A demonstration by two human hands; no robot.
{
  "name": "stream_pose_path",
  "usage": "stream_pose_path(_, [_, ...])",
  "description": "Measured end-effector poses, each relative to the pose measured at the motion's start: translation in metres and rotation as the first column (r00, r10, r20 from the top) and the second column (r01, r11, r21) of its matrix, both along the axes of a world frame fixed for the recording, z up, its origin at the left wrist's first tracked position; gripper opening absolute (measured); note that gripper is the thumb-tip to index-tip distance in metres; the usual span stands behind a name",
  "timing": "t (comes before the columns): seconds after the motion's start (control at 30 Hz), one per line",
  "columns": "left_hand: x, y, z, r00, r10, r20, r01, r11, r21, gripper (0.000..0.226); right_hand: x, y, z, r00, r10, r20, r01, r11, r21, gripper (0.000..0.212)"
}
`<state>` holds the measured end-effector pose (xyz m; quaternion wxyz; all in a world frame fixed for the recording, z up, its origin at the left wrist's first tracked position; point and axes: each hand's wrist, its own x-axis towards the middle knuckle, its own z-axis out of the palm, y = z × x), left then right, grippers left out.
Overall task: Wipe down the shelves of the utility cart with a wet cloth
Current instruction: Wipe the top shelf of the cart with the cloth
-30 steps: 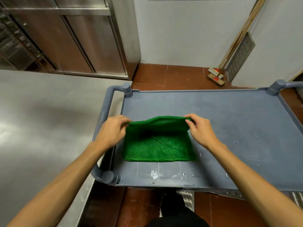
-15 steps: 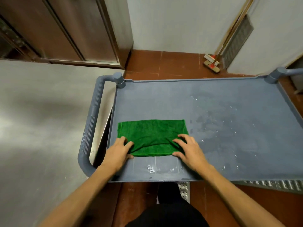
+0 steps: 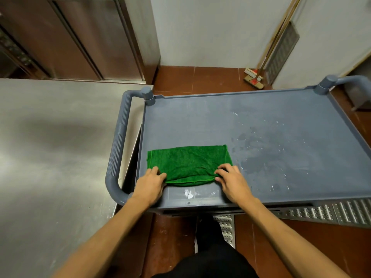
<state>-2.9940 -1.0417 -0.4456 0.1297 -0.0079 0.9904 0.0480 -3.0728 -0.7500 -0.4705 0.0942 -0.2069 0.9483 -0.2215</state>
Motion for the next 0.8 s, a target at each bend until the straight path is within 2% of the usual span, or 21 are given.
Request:
stream_pose_path(0.07, [0.009,0.002,0.001,0.999,-0.048,-0.003,0.048,0.999,-0.016,0.022,0.008,0.002,0.0,1.0,-0.005,0.008,0.005,1.0,0.006,0.028])
stream_pose_path(0.17, [0.022,0.005,-0.002,0.993,-0.118,-0.012,0.116,0.985,-0.131,0.019,0.02,0.004,0.003,1.0,-0.007,0.01,0.007,1.0,0.01,0.027])
stream_pose_path(0.27, [0.035,0.011,0.0,0.991,-0.137,0.003,0.135,0.979,-0.154,0.011,0.03,0.008,0.005,1.0,0.01,0.007,-0.011,0.998,0.06,0.026])
stream_pose_path(0.47, [0.053,0.021,0.001,0.985,-0.17,-0.008,0.165,0.969,-0.184,0.017,0.043,0.014,0.017,0.996,0.075,0.045,-0.083,0.972,0.218,0.029])
stream_pose_path(0.6, [0.064,0.025,0.005,0.986,-0.165,0.026,0.167,0.966,-0.197,0.029,0.05,0.012,0.026,0.994,0.056,0.093,-0.081,0.956,0.283,0.031])
stream_pose_path(0.73, [0.071,0.028,0.017,0.988,-0.153,-0.017,0.148,0.976,-0.161,0.035,0.062,0.014,0.031,0.992,0.023,0.128,-0.056,0.962,0.268,0.03])
stream_pose_path(0.8, [0.072,0.028,0.025,0.991,-0.124,-0.057,0.118,0.988,-0.104,0.026,0.065,0.018,0.036,0.987,-0.025,0.161,-0.006,0.982,0.191,0.029])
